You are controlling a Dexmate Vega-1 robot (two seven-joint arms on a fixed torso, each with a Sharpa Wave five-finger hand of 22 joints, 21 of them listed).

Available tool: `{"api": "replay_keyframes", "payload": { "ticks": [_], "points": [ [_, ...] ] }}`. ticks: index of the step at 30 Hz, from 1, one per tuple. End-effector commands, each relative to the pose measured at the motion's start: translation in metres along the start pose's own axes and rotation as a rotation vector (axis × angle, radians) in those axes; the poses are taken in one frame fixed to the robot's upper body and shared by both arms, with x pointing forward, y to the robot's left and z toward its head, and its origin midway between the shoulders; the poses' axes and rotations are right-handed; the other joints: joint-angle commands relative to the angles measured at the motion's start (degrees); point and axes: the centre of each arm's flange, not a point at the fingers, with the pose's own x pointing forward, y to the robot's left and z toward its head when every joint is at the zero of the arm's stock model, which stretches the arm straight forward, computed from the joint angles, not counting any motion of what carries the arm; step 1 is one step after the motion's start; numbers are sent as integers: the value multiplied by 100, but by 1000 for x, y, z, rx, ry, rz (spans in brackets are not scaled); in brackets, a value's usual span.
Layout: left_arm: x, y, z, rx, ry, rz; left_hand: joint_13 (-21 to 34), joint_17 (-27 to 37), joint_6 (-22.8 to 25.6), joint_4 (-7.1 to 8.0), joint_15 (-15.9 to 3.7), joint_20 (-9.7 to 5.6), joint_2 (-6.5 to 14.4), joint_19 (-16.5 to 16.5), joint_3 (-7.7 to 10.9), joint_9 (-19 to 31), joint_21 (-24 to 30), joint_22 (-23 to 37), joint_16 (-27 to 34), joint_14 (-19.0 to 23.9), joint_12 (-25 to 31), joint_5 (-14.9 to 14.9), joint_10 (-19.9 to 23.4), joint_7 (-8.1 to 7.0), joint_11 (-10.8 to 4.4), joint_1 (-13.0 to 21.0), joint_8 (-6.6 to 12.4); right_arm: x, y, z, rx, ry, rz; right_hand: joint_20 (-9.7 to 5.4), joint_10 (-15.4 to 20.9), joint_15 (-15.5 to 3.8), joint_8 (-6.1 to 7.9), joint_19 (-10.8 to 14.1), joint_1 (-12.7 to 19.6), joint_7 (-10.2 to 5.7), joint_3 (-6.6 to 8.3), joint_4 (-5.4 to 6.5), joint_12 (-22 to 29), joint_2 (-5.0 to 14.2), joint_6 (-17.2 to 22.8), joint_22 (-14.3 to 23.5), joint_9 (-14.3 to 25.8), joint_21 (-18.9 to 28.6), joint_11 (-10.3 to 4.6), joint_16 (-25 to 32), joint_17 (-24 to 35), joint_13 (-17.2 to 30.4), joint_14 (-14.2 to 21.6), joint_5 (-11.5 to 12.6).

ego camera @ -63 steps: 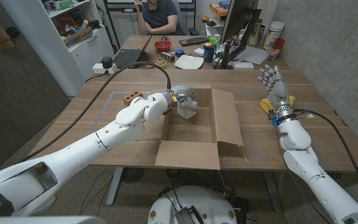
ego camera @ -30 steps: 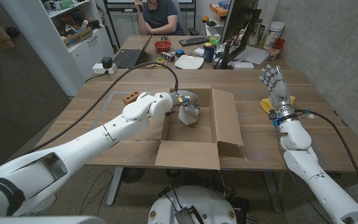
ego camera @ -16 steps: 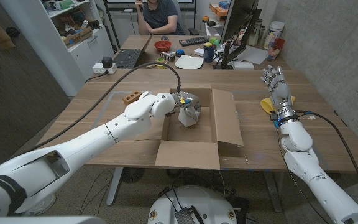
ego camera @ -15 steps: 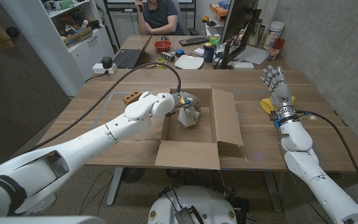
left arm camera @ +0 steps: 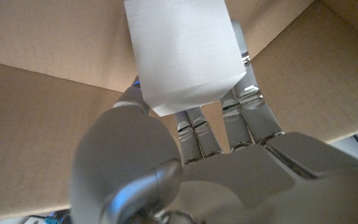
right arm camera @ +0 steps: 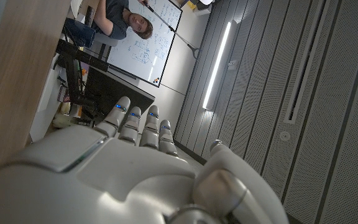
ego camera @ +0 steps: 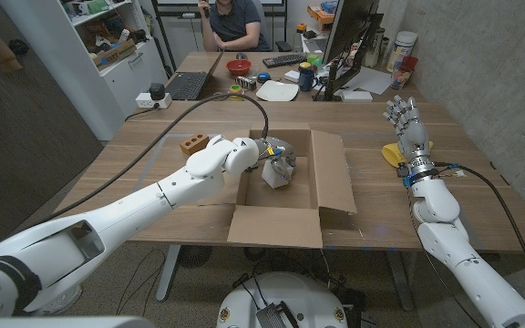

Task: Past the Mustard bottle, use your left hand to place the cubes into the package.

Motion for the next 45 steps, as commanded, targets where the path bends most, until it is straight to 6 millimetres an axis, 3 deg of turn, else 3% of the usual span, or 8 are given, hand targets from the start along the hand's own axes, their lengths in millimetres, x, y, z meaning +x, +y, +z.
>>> {"api": "replay_keyframes", "payload": {
  "ticks": [1, 12, 18, 25, 30, 37, 40, 45],
  "points": [
    [3, -3, 4, 16, -6, -11, -67, -115, -159, 95, -1842, -453, 517, -358, -15, -6, -110, -5, -30, 844, -126, 53, -98, -52, 21, 459, -96, 0, -2, 0, 2, -2, -7, 2, 41, -5, 3, 35, 12, 2, -25, 1, 2, 20, 39, 10, 17, -38, -4, -6, 13, 29, 32, 24],
    [8, -5, 6, 19, -21, -84, -409, -609, -759, 252, -1745, -142, 83, -647, -161, -91, -520, -32, -2, -502, -981, 85, -856, -153, 166, 4, -436, 1, -3, 0, -3, -7, -5, -2, 50, -5, 2, 46, 12, 4, -29, 2, 3, 21, 37, 11, 17, -52, 2, -3, 13, 29, 42, 24],
    [11, -7, 5, 27, -33, -108, -530, -827, -1036, 385, -1511, 135, -172, -837, -377, -133, -794, -39, -10, -1075, -1390, 112, -1121, -186, 319, -327, -581, 2, -3, -1, -6, -8, -9, -1, 47, -13, 2, 56, 13, 6, -31, 1, 0, 23, 39, 11, 17, -60, -5, 3, 13, 29, 63, 24],
    [13, -8, 3, 31, -34, -144, -597, -1049, -1361, 557, -1332, 217, -442, -859, -686, -166, -1017, -35, 16, -1446, -1776, 166, -1385, -225, 485, -744, -718, 3, -4, -2, -6, -11, -12, -4, 48, -18, 2, 64, 14, 5, -33, 1, -1, 24, 40, 11, 17, -70, -10, 5, 13, 29, 74, 24],
    [13, -8, 4, 54, -36, -164, -613, -1167, -1645, 641, -1209, 294, -540, -906, -864, -182, -1167, -34, 12, -1693, -2015, 216, -1591, -238, 544, -950, -792, 4, -4, -3, -5, -7, -15, -4, 49, -13, 2, 67, 16, 3, -34, 0, -1, 25, 41, 12, 17, -76, -7, 8, 12, 29, 88, 25],
    [12, -6, 6, 77, -31, -157, -613, -1324, -2065, 692, -978, 535, -601, -1142, -1108, -198, -1478, -32, -16, -2254, -2411, 317, -2012, -260, 614, -1122, -826, 5, -4, -3, -5, -5, -15, -6, 60, -6, 4, 70, 18, -1, -37, -1, 2, 26, 46, 12, 17, -89, -10, 8, 12, 29, 98, 25],
    [10, -4, 9, 109, -24, -145, -606, -1380, -2259, 706, -821, 726, -609, -1331, -1232, -202, -1670, -28, -16, -2552, -2571, 369, -2180, -226, 648, -1183, -822, 5, -4, -4, 2, -2, -16, -13, 63, -8, 3, 72, 18, 2, -38, -1, 2, 26, 46, 12, 17, -94, -12, 7, 12, 29, 98, 25],
    [8, 1, 11, 121, -21, -134, -598, -1404, -2356, 719, -743, 960, -595, -1508, -1312, -202, -1823, -21, 8, -2687, -2654, 404, -2285, -185, 653, -1222, -807, 5, -4, -4, 0, -4, -19, -22, 70, -10, 4, 73, 17, 5, -42, -1, 3, 25, 49, 13, 17, -106, -12, 4, 12, 29, 98, 25]
  ]
}}
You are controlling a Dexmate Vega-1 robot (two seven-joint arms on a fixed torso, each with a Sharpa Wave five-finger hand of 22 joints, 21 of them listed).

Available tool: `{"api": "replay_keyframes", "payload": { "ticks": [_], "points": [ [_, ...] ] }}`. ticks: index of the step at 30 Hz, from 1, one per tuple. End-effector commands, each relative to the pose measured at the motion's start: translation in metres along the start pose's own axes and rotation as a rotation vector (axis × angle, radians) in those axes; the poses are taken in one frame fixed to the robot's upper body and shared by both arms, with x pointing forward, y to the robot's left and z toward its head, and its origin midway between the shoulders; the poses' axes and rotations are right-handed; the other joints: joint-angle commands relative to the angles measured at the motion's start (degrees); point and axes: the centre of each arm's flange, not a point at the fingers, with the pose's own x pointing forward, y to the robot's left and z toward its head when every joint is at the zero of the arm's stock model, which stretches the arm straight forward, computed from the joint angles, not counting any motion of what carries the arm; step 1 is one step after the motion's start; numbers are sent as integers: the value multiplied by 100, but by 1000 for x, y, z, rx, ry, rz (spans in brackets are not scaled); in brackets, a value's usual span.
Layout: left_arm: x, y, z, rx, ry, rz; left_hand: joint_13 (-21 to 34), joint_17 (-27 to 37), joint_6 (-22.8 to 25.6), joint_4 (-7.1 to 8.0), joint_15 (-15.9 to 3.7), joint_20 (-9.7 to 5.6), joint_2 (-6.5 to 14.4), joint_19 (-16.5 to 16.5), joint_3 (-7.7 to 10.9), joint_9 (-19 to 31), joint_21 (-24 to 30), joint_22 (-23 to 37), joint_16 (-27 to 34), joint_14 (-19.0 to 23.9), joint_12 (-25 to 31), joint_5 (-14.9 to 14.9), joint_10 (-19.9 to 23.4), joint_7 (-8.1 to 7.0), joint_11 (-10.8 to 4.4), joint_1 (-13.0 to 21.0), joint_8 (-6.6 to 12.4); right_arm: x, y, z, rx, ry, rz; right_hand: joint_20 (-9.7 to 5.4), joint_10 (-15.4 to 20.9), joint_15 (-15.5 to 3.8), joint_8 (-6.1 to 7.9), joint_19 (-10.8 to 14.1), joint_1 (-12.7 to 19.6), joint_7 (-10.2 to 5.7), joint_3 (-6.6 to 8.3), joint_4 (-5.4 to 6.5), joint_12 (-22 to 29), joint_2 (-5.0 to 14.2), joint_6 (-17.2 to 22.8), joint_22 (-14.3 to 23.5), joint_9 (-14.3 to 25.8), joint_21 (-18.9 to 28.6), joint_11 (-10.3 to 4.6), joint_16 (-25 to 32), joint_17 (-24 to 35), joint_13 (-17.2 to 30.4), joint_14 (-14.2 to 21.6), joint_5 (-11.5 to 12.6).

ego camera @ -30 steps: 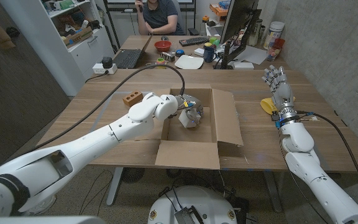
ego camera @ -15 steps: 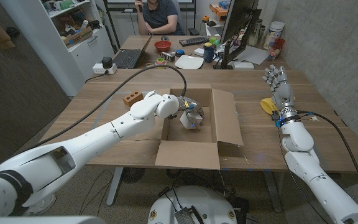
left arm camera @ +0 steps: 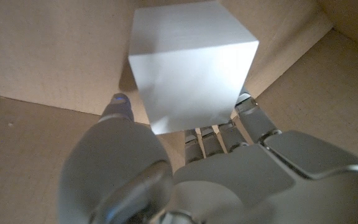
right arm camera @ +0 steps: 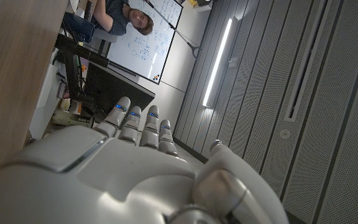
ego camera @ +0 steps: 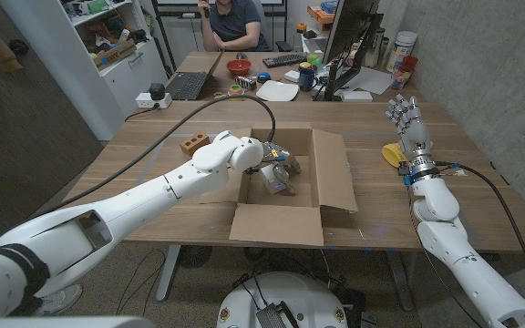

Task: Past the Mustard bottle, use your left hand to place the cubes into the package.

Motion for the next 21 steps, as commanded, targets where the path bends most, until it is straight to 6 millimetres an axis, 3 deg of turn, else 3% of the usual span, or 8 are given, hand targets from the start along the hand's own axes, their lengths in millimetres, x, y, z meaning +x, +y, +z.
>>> {"api": "replay_keyframes", "payload": {
  "ticks": [1, 9, 21],
  "points": [
    [-6, 11, 5, 70, 23, 23, 23, 2, -59, 9, 49, 172, 18, -97, -60, 17, -94, 4, 59, -98, -53, 51, -93, 19, 4, -71, 18, 1, 0, -1, 6, -2, 0, 1, 73, 3, 4, 52, 17, 6, -26, 15, 4, 25, 48, 14, 17, -23, -15, 4, 12, 29, 46, 25],
    [-13, 20, 7, 101, 39, 63, 29, -8, -121, 13, 85, 290, 33, -202, -104, 17, -188, 9, 69, -181, -84, 76, -143, 54, 7, -81, 24, 1, 1, -1, 5, 2, -1, 3, 80, 5, 4, 56, 16, 7, -31, 16, 5, 24, 51, 14, 17, -37, -15, 2, 12, 29, 49, 25],
    [-17, 22, 7, 90, 45, 73, 34, -14, -109, 8, 81, 294, 55, -163, -133, 18, -222, 14, 104, -171, -77, 102, -111, 79, 33, -66, 53, 0, 0, 0, 0, 1, -1, 0, 83, -3, 4, 63, 14, 6, -37, 17, 3, 24, 53, 15, 17, -57, -10, -1, 13, 29, 50, 25]
  ]
}}
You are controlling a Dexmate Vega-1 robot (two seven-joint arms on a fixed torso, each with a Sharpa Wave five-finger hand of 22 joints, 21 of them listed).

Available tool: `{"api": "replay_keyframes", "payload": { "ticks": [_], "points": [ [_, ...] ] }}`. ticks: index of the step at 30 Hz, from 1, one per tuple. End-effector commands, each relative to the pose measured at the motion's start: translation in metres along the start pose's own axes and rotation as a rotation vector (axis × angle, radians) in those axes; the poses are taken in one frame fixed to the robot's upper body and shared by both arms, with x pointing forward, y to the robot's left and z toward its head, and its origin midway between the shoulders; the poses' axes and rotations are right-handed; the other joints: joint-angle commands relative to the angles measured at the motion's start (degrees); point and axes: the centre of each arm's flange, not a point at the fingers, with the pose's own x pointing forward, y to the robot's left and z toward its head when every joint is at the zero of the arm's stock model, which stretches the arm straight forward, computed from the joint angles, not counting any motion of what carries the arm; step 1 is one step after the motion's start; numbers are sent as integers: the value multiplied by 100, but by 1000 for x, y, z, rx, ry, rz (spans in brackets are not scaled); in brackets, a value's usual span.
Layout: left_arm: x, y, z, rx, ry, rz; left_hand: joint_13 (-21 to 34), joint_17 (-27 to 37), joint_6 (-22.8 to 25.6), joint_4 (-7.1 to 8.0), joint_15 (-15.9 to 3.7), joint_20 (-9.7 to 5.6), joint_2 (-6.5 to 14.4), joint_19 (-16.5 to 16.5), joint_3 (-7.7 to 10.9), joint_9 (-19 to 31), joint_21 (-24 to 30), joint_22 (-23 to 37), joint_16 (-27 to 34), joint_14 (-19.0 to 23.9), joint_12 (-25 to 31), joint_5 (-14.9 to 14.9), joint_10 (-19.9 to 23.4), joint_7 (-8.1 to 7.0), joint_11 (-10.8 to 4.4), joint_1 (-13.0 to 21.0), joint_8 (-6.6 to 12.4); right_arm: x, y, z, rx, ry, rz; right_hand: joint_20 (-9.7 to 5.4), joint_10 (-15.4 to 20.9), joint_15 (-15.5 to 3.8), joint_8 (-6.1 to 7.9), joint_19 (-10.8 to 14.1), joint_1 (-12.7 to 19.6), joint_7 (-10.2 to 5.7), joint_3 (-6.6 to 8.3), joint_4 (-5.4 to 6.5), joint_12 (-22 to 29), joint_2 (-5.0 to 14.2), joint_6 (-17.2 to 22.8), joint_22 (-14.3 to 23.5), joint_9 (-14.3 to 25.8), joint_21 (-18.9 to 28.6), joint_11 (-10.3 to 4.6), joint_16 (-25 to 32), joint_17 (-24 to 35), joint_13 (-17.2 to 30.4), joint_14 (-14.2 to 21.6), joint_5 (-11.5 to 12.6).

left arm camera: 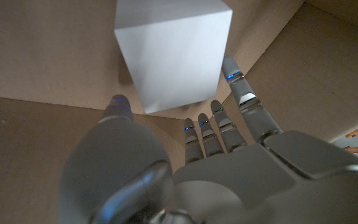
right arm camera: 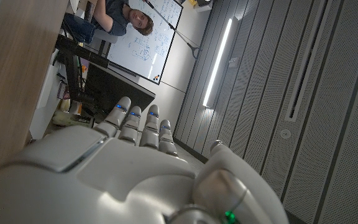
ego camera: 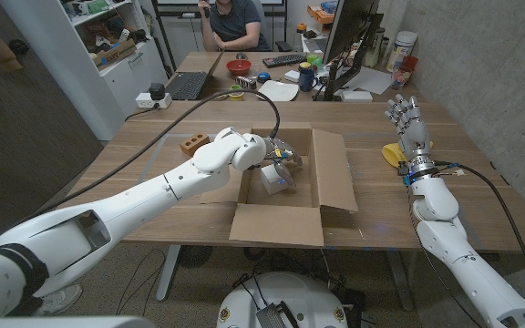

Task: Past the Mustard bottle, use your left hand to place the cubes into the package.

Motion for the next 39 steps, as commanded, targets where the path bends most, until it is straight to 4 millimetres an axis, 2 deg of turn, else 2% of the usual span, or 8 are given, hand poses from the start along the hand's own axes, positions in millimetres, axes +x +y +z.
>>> {"api": "replay_keyframes", "payload": {
  "ticks": [1, 39],
  "points": [
    [-6, 7, 0, 8, 11, 17, 18, 11, -4, -1, 1, 9, 12, 56, -27, 17, -12, 27, 47, -31, -14, 61, 20, 48, 27, -18, 30, -1, -1, 0, -1, 0, 1, 31, 57, -2, 4, 32, 14, 6, -14, -6, 5, 24, 53, 15, 17, -37, 20, -1, 13, 29, 52, 25],
    [-40, 31, -2, 9, 68, 124, 27, 1, 76, -22, -70, -67, 40, 203, -117, 17, -83, 39, 127, 96, 28, 120, 187, 91, 51, 30, 98, -5, 1, 4, 2, -1, 0, 29, 56, 2, 2, 50, 3, 9, -35, 0, -3, 22, 54, 18, 16, -92, 31, -7, 14, 29, 52, 25]
  ]
}}
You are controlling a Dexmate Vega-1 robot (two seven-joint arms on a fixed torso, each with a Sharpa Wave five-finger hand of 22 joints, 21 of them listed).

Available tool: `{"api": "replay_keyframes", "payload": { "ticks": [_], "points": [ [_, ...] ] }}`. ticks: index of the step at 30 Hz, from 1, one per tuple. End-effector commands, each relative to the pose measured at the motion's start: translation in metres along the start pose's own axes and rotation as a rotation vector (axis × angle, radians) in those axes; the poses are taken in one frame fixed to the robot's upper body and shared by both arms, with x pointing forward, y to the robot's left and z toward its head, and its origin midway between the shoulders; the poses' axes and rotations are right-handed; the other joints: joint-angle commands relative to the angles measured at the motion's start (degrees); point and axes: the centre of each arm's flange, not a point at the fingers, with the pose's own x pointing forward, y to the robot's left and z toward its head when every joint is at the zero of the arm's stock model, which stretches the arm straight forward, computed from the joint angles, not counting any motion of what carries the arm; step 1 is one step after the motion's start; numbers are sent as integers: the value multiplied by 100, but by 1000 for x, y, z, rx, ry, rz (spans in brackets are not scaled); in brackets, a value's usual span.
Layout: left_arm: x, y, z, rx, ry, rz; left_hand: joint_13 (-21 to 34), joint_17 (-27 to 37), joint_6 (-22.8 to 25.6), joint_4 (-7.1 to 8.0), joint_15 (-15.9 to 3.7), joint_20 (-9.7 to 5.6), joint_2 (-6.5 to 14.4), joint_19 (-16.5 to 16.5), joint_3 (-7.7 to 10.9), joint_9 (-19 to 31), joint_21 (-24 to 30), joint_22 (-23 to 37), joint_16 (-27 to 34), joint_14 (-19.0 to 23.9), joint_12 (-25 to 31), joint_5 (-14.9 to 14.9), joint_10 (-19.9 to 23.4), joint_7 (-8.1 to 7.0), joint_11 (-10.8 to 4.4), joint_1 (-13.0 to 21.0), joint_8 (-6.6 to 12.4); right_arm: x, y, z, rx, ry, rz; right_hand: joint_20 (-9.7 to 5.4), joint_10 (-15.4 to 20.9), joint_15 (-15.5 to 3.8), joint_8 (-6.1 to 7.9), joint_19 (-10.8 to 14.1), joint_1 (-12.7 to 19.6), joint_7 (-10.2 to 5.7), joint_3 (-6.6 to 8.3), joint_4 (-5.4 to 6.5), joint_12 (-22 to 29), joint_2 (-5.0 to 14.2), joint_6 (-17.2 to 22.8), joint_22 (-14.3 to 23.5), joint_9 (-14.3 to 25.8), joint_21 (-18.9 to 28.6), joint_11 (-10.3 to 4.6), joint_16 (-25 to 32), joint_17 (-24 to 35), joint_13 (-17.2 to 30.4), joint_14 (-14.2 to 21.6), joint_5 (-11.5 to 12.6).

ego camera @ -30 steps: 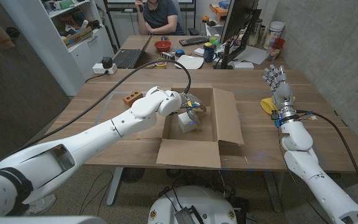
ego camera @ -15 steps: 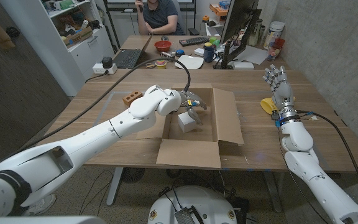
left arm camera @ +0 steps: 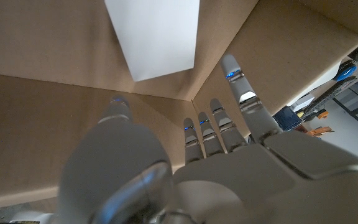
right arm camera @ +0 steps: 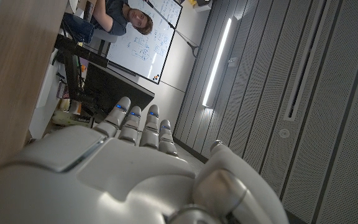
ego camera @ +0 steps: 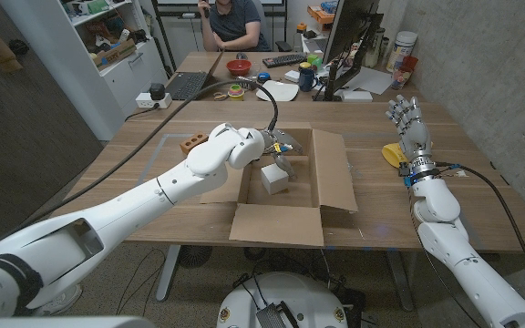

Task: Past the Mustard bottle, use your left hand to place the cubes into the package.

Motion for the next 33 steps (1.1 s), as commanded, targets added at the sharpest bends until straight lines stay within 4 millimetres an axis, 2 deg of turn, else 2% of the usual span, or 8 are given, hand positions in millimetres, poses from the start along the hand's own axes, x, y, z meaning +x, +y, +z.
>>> {"api": "replay_keyframes", "payload": {
  "ticks": [1, 12, 33],
  "points": [
    [-11, 11, -1, 5, 17, 32, 28, -1, 53, 4, -15, -22, 41, 61, -20, 16, -27, 13, 61, 38, 27, 34, 75, 3, 0, 31, 32, -1, 1, 1, 3, -3, 7, 10, 21, 0, 1, 29, 3, 10, -20, 17, -4, 22, 53, 18, 16, -11, -4, -8, 14, 29, 50, 25],
    [-15, 14, 1, 19, 27, 49, 30, -2, 67, 0, -21, -36, 52, 71, -50, 15, -63, 16, 70, 59, 46, 51, 161, 12, 12, 44, 40, -2, 1, 1, 5, 1, 4, 9, 24, 2, 1, 34, -1, 8, -26, 20, -5, 23, 53, 18, 16, -26, -1, -7, 14, 29, 54, 26],
    [-29, 34, -8, -16, 44, 138, 33, -5, 79, -6, -17, -52, 56, 99, -112, 14, -124, 19, 85, 108, 55, 78, 258, 25, 7, 59, 46, -3, 1, 0, 0, 4, 4, 9, 18, 0, 2, 42, -5, 12, -38, 21, -10, 19, 57, 19, 16, -57, -3, -10, 14, 29, 51, 27]
  ]
}}
